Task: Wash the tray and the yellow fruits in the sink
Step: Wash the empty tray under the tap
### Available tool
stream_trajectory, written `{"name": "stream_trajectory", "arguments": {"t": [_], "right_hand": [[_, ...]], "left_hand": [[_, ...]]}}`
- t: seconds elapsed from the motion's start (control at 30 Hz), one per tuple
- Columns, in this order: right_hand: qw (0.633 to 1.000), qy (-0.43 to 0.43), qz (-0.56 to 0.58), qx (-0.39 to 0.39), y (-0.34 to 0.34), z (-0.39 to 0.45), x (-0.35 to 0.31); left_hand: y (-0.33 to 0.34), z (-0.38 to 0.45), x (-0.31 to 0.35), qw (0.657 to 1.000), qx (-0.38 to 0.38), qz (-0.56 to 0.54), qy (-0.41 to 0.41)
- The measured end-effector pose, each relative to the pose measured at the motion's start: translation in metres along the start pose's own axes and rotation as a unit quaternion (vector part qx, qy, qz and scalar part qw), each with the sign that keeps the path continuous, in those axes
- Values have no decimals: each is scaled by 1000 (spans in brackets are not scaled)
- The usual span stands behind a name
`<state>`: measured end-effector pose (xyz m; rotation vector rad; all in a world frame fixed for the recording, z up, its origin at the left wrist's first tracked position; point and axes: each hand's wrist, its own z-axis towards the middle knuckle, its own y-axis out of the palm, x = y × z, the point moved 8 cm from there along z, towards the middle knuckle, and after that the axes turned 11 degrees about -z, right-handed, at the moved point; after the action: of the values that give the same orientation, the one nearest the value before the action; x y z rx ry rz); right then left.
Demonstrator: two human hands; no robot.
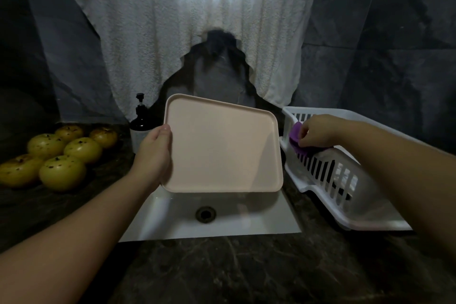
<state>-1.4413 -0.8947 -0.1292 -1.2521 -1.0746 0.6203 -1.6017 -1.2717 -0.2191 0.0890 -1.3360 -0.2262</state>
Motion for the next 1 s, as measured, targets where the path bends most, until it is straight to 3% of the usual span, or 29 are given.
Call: {"name": "stream_trajectory", "arguments": {"t": [0.07,0.13,0.27,0.33,0.47,0.57,0.63,0.83,0.9,1.0], "right_hand": [[998,-13,-45,-30,3,-5,-10],[998,-8,-59,-13,-6,-10,-20],[991,-25,15,133,-33,-16,-50],[982,-39,87,163,-33,-22,-71],[959,-13,242,146,-20,-27,-107],[890,26,433,139,-23,-30,-126],[864,21,489,119,-28,-34,-145],[849,-54,523,47,-38,-50,-244],[852,-78,517,2,-33,-60,-285],[855,-106,503,-66,-23,-82,-348]], "left_hand": [[-2,-2,4,1000,2,1,2],[-8,-1,7,1000,9,-6,6],[-22,0,15,1000,19,-22,2],[-33,0,26,999,34,-19,15],[-60,-3,45,998,56,-23,30],[-89,-11,63,996,77,-11,45],[-115,-18,79,993,104,16,59],[-226,-45,110,978,159,135,31],[-269,-58,111,968,171,181,-5],[-337,-85,95,962,208,156,-85]]}}
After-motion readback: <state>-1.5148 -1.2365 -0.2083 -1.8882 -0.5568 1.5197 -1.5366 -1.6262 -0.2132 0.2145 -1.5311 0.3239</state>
